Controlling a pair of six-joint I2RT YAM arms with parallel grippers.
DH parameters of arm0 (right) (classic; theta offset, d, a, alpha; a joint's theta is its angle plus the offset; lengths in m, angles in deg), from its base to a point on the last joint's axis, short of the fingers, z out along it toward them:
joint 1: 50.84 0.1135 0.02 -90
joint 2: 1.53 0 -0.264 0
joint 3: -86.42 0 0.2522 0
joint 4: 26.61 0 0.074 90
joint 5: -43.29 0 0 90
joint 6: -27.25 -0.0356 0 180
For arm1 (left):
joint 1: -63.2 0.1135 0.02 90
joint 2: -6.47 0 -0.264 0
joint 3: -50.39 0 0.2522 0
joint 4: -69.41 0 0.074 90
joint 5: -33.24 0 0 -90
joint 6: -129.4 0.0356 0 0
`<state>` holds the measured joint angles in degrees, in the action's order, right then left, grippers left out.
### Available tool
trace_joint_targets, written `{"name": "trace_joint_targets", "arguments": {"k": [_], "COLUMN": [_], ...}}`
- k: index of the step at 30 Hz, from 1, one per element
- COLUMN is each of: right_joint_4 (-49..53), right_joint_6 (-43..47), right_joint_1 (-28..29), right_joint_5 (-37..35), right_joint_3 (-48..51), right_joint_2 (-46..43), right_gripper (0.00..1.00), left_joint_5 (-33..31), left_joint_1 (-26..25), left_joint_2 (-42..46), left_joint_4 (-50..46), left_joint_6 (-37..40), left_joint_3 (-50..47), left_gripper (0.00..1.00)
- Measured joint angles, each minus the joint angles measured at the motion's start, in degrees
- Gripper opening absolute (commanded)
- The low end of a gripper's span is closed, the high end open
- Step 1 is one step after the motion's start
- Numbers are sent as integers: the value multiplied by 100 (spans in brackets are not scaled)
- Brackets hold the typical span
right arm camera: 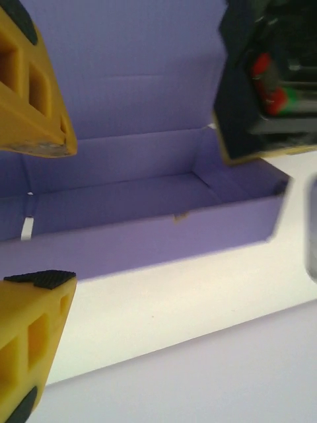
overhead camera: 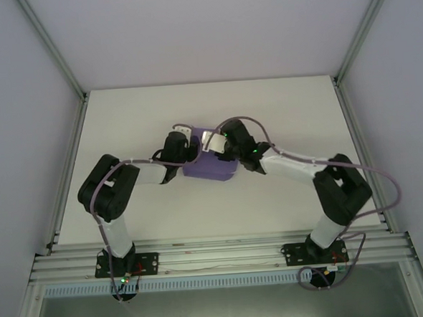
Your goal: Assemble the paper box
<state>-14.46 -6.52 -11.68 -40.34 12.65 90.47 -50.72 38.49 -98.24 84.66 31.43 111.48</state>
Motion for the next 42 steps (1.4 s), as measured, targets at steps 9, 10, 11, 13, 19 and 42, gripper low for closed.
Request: {"name": "trace_joint_targets", "arguments": {"k": [9,10,11,13,19,42], "right_joint_4": [682,835,988,1294,2269,3696], "right_joint_6": [-1735,-1878,-1978,-2218,-2430,-2487], "right_joint_1": [-1060,-1119,-1141,-1147,-1147,-1261], "right_joint_5": [1753,1910,2031,2253,2986,3711], "right_joint_3": [-350,-542,-745,-1259,-2520,-3574], "right_joint_2": [-632,-459,-275,212,1473,2542], "right_gripper": [62,61,60,58,51,43], "left_joint_5": [883,1008,1108,1250,1370,1132], "left_joint_1": [7,7,7,7,4,-24], "left_joint_2": [262,286,310,345,345,-87], "left_joint_4": [177,186,190,177,37,74], "left_joint_6": [404,450,492,557,811,706], "left_joint_3": [-413,-446,-481,-518,-455,-236], "left_gripper": [0,0,0,0,0,41]}}
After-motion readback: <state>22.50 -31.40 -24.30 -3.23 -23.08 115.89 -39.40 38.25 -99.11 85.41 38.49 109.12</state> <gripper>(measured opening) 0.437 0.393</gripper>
